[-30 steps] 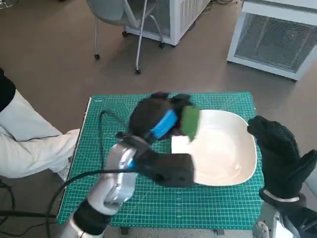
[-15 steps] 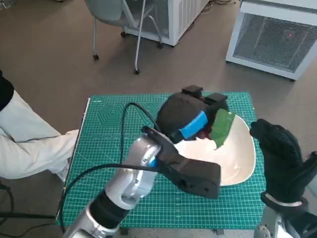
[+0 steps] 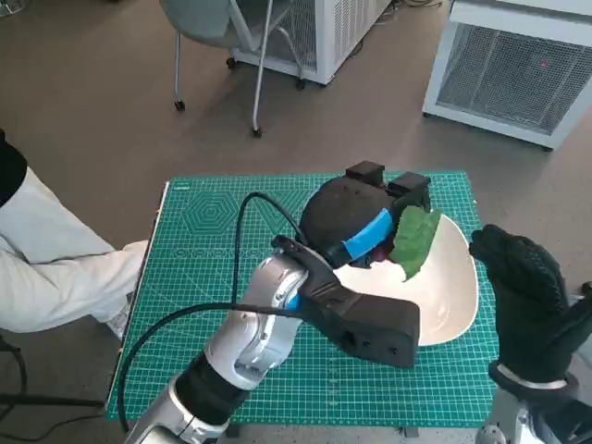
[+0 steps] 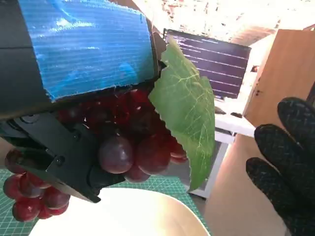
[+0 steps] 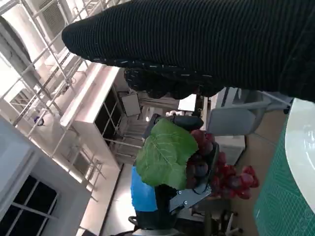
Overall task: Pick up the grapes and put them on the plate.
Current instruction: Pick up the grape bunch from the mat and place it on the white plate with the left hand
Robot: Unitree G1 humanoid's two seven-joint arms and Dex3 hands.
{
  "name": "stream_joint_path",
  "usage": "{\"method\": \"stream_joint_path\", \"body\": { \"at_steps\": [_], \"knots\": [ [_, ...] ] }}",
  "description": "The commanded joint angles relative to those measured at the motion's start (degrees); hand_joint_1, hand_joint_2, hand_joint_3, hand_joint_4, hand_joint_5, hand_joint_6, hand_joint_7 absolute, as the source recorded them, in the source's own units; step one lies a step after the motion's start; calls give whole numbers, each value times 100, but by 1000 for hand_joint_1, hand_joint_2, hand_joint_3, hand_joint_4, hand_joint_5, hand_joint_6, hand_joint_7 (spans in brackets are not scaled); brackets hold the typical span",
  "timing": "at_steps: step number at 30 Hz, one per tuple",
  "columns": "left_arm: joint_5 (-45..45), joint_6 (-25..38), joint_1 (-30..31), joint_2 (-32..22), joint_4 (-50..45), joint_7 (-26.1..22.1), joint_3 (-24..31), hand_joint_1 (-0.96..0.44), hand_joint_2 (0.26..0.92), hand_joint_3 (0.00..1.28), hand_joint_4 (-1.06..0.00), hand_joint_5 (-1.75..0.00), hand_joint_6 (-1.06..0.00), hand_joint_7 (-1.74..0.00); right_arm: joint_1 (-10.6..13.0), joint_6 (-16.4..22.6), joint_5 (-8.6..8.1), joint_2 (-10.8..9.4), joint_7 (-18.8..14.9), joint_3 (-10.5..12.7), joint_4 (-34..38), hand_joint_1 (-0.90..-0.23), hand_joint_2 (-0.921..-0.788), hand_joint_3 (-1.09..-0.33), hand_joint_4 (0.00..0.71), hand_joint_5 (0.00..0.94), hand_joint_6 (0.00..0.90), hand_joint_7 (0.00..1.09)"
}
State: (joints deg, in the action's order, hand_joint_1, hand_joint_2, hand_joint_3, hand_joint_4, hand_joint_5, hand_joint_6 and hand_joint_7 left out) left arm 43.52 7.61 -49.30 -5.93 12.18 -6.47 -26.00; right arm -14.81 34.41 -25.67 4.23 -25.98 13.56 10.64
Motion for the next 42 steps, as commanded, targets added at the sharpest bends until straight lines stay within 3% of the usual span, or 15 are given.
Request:
{"method": "stream_joint_path", "body": {
  "at_steps": [1, 6, 9, 10, 12, 14, 15, 18, 21, 27, 42],
  "knots": [
    [-15, -40, -186, 68, 103, 11, -17, 4, 617, 791, -462, -1531, -465, -1501, 87, -42, 12, -61, 78, 6, 69, -413, -921, -583, 451, 458, 244, 855],
    [-173, -181, -187, 76, 255, -64, -1, 4, 630, 717, -516, -1454, -520, -1424, 82, -50, 5, -77, 83, -4, 75, -412, -921, -582, 451, 458, 245, 854],
    [-346, -312, -194, 71, 375, -181, 5, 21, 717, 612, -459, -1481, -459, -1408, 78, -46, 2, -82, 81, 0, 88, -412, -921, -582, 451, 458, 245, 854],
    [-380, -328, -204, 64, 414, -235, -6, 63, 761, 549, -443, -1489, -443, -1293, 76, -44, 5, -83, 83, 1, 90, -413, -921, -581, 451, 458, 245, 854],
    [-407, -324, -226, 42, 476, -353, -42, 95, 823, 385, -385, -1198, -429, -859, 76, -39, 14, -86, 90, 1, 88, -413, -921, -581, 451, 458, 245, 854],
    [-377, -296, -243, 13, 512, -446, -89, 22, 845, 232, -324, -686, -433, -455, 80, -32, 27, -89, 98, -1, 82, -413, -921, -581, 451, 458, 246, 853],
    [-347, -284, -252, -3, 526, -478, -113, -32, 849, 174, -305, -475, -431, -330, 82, -27, 34, -90, 101, -2, 80, -413, -921, -581, 452, 458, 246, 853],
    [-223, -283, -289, -47, 594, -510, -197, -184, 847, 77, -242, -156, -407, -131, 78, -13, 46, -87, 102, -2, 92, -413, -921, -581, 452, 457, 246, 853],
    [-142, -314, -315, -71, 670, -476, -250, -299, 846, 39, -200, -48, -376, -49, 71, -5, 53, -80, 105, -2, 109, -413, -921, -581, 452, 457, 246, 853],
    [-158, -452, -330, -73, 848, -374, -243, -412, 869, 23, -169, -5, -343, -6, 66, 9, 84, -64, 121, 2, 134, -412, -921, -581, 452, 457, 246, 852],
    [-200, -695, -282, -129, 1067, -66, -143, -420, 894, 8, -159, -1, -353, -6, 20, -7, 100, -63, 129, -2, 202, -411, -921, -584, 450, 459, 244, 855]
  ]
}}
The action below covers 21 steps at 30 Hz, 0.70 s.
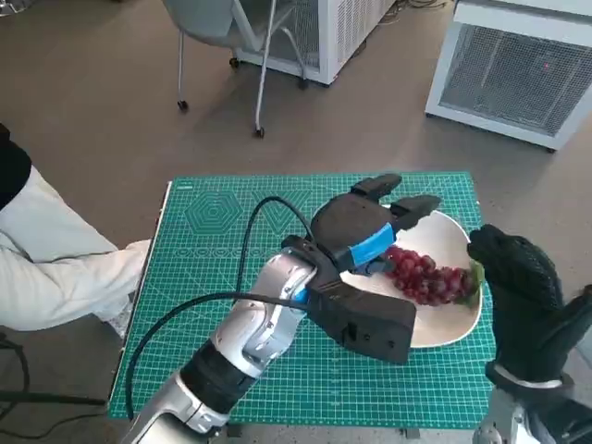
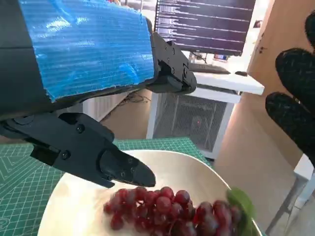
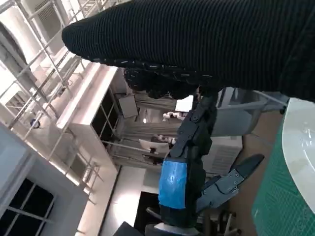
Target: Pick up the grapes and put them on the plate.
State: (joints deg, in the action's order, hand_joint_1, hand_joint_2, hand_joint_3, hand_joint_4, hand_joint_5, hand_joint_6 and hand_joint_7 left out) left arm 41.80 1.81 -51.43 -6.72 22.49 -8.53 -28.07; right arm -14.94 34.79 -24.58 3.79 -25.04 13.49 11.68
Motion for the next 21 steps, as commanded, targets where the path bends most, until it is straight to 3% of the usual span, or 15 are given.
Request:
{"method": "stream_joint_path", "body": {
  "at_steps": [1, 12, 17, 21],
  "knots": [
    [-31, -137, -58, -71, 28, 164, 76, -418, 895, 8, -160, -1, -355, -6, 31, -46, -15, -22, 31, 4, 100, -411, -921, -584, 450, 459, 243, 855],
    [-706, -727, 285, -490, -232, 261, 708, -390, 913, 8, -153, -1, -353, -4, -8, -56, 0, -24, 68, -7, 70, -412, -921, -583, 449, 461, 243, 856],
    [-2147, -1910, 683, -649, 128, 58, 1532, -399, 920, 33, -48, 0, -272, 0, 1, -66, -5, -9, 82, -1, 22, -412, -921, -582, 450, 461, 244, 856],
    [-3473, -2694, 877, -602, 610, -522, 2142, -431, 921, 76, -11, 1, -207, 0, 2, -86, -19, 13, 85, 13, 3, -412, -921, -581, 451, 461, 245, 854]
  ]
}}
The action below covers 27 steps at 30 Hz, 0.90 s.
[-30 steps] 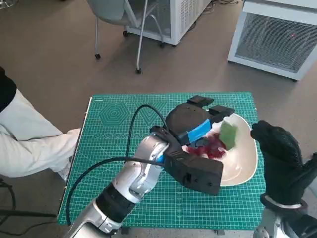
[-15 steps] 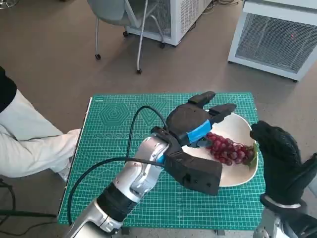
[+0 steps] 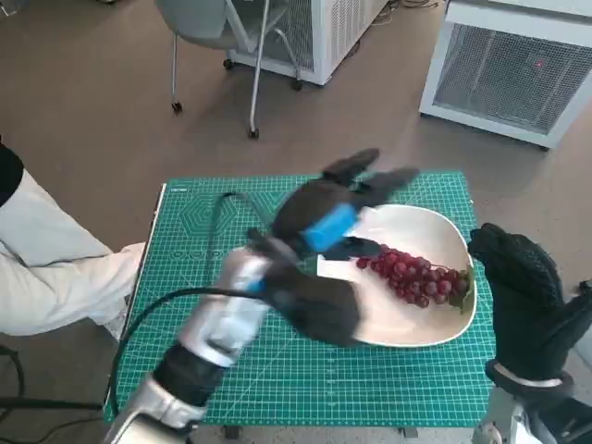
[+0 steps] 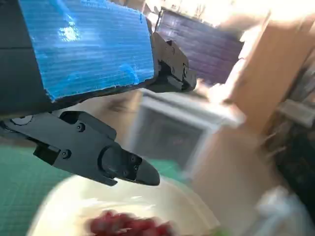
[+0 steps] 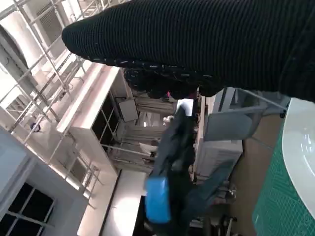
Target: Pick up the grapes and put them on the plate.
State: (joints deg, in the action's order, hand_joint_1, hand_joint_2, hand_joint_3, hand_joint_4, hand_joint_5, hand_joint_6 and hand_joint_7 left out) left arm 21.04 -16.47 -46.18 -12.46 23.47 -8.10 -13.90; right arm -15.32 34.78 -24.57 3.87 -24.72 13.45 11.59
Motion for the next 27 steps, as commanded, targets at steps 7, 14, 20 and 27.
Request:
{"method": "stream_joint_path", "body": {
  "at_steps": [7, 14, 20, 27],
  "knots": [
    [-3226, -916, 658, 151, 677, -1723, 1487, -433, 921, 109, 0, 1, -157, 0, 39, -94, -28, 39, 48, 39, -9, -413, -921, -579, 452, 459, 247, 851],
    [-3899, -1160, 1263, 221, 456, -2004, 1937, -413, 921, 131, 1, 1, -131, 0, 13, -138, -57, 95, 19, 54, -39, -414, -921, -579, 453, 458, 248, 850],
    [-3866, -1532, 1555, 276, 362, -2020, 2042, -384, 921, 144, -24, -11, -161, -18, -21, -206, -107, 159, -27, 62, -16, -415, -921, -577, 455, 456, 249, 848],
    [-4118, -1460, 1754, 367, 223, -2255, 2094, -357, 921, 150, -68, -27, -203, -39, -47, -279, -101, 210, -37, 48, -20, -413, -921, -578, 456, 454, 250, 848]
  ]
}}
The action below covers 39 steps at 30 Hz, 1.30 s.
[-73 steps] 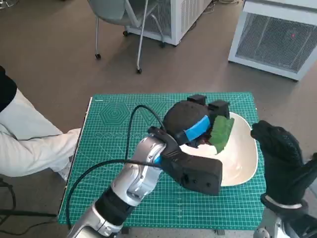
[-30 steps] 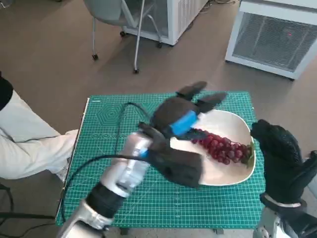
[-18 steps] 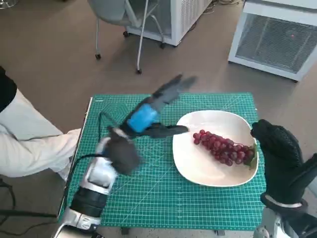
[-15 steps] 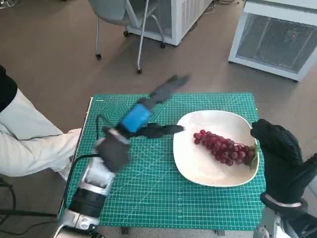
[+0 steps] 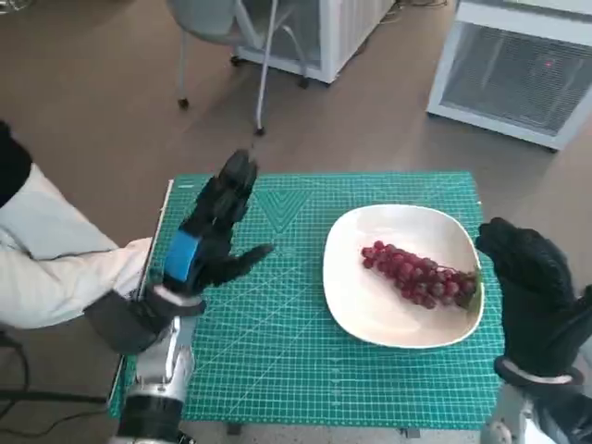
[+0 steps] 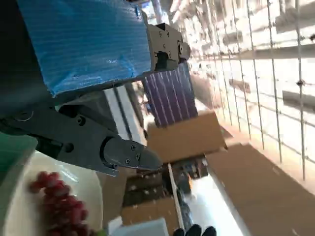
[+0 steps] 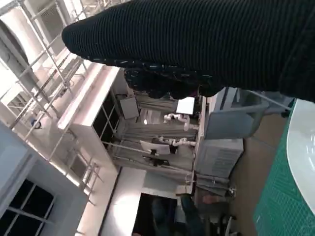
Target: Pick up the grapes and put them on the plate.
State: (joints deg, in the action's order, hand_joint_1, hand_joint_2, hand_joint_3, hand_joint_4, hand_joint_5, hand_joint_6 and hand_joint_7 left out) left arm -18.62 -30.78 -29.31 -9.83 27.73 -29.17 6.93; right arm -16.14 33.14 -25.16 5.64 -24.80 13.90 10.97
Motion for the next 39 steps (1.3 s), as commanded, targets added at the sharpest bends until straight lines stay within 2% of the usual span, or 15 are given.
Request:
{"method": "stream_joint_path", "body": {
  "at_steps": [1, 18, 27, 39],
  "knots": [
    [-173, 3, 87, 111, -225, -166, 16, -354, 921, 151, -71, -27, -207, -41, 29, -123, -41, 39, -33, 3, 45, -412, -921, -578, 456, 454, 250, 848],
    [-316, 417, 347, 219, -457, -211, 90, -344, 921, 164, -89, -21, -225, -52, -5, -241, -102, 139, -141, -3, 16, -409, -921, -578, 459, 449, 252, 845],
    [-162, 380, 633, 213, -769, -125, 64, -329, 921, 156, -101, -19, -231, -58, 21, -212, -125, 170, -219, 16, 15, -409, -921, -579, 461, 449, 253, 847],
    [-344, 436, 750, 253, -830, -238, 107, -318, 921, 154, -110, -16, -226, -59, -5, -200, -173, 157, -308, 18, 76, -412, -921, -581, 458, 452, 249, 854]
  ]
}}
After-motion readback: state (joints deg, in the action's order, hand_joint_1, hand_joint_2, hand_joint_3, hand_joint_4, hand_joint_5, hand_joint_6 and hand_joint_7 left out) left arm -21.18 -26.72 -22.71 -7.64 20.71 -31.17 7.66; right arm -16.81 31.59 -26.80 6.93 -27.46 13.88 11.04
